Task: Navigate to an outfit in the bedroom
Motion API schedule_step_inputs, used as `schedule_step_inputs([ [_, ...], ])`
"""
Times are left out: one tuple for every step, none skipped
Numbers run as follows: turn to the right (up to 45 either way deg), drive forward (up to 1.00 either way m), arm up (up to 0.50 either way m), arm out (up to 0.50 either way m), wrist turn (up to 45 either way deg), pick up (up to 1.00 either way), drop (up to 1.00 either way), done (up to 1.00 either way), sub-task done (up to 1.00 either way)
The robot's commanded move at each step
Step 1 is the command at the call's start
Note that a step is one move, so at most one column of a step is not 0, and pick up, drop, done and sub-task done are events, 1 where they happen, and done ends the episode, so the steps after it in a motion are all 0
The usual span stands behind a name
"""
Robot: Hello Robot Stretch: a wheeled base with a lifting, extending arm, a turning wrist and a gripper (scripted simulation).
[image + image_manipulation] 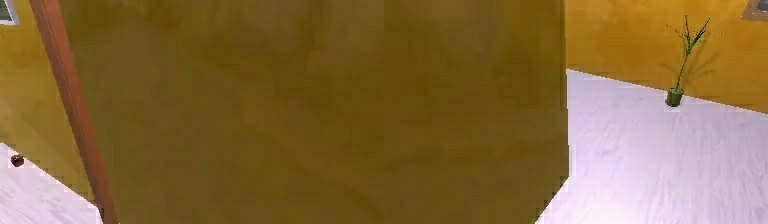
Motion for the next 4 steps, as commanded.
schedule_step_inputs([
  [-45.0, 0.0, 0.0, 0.0, 0.0, 0.0, 0.0, 0.0, 0.0],
  [-12.0, 0.0, 0.0, 0.0, 0.0, 0.0, 0.0, 0.0, 0.0],
  [0.0, 1.0, 0.0, 0.0, 0.0, 0.0, 0.0, 0.0, 0.0],
  [0.0, 0.75, 0.0, 0.0, 0.0, 0.0, 0.0, 0.0, 0.0],
])
